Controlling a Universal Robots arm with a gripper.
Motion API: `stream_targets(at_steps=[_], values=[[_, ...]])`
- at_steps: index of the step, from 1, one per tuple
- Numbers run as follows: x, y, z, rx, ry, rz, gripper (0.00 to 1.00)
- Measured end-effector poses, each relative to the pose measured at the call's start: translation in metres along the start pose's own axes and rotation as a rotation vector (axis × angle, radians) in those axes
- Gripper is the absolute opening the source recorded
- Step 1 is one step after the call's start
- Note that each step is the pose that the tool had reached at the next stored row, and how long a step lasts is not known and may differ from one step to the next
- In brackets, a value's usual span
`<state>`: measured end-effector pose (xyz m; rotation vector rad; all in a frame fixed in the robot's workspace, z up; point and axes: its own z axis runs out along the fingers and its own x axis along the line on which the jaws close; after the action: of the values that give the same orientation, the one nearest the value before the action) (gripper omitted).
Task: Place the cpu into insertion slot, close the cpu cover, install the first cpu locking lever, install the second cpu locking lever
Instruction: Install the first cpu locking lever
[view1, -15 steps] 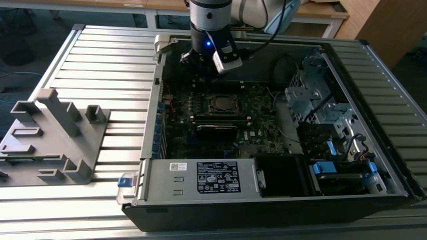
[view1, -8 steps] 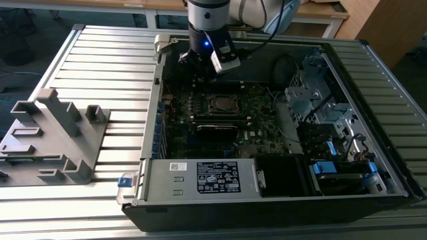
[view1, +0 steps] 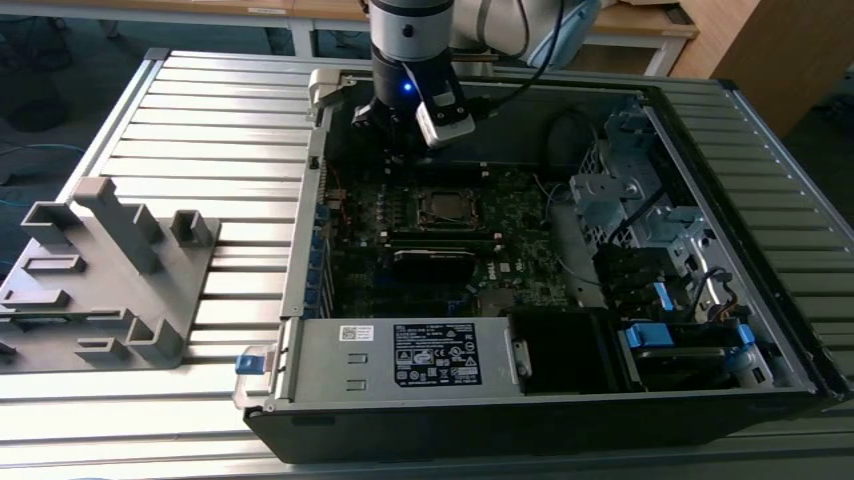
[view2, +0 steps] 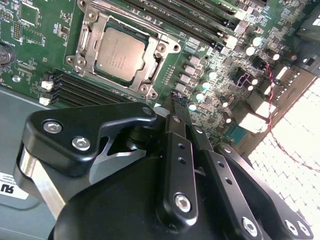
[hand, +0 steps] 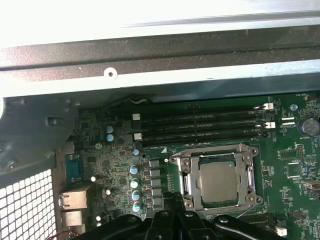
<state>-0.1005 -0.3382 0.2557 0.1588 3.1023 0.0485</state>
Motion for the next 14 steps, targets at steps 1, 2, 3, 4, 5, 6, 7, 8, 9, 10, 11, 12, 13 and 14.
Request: stream_targets(at_steps=[1, 2, 3, 4, 5, 6, 7, 8, 9, 10, 11, 12, 13, 14], values=[[0.0000, 0.0000, 0.0000, 0.0000, 0.0000, 0.000, 0.10], [0.0000, 0.0000, 0.0000, -0.0002, 0.0001, 0.000, 0.10], [0.0002, -0.0001, -0.0001, -0.0035, 0.0005, 0.000, 0.10], [0.0002, -0.0001, 0.0000, -0.0078, 0.0009, 0.000, 0.10], [0.0003, 0.0000, 0.0000, -0.0099, 0.0010, 0.001, 0.10], [0.0004, 0.0000, 0.0000, -0.0107, 0.0011, 0.001, 0.10], [0.0008, -0.0001, 0.0000, -0.0116, 0.0012, 0.001, 0.10], [0.0015, -0.0003, -0.0001, -0.0130, 0.0013, 0.001, 0.10], [0.0024, -0.0004, -0.0001, -0.0155, 0.0015, 0.001, 0.10], [0.0034, -0.0005, -0.0001, -0.0204, 0.0020, 0.001, 0.10], [0.0041, -0.0007, -0.0001, -0.0275, 0.0026, 0.001, 0.10], [0.0048, -0.0008, -0.0002, -0.0366, 0.0036, 0.001, 0.10], [0.0054, -0.0010, -0.0002, -0.0471, 0.0047, 0.002, 0.10], [0.0061, -0.0011, -0.0003, -0.0581, 0.0059, 0.002, 0.10]])
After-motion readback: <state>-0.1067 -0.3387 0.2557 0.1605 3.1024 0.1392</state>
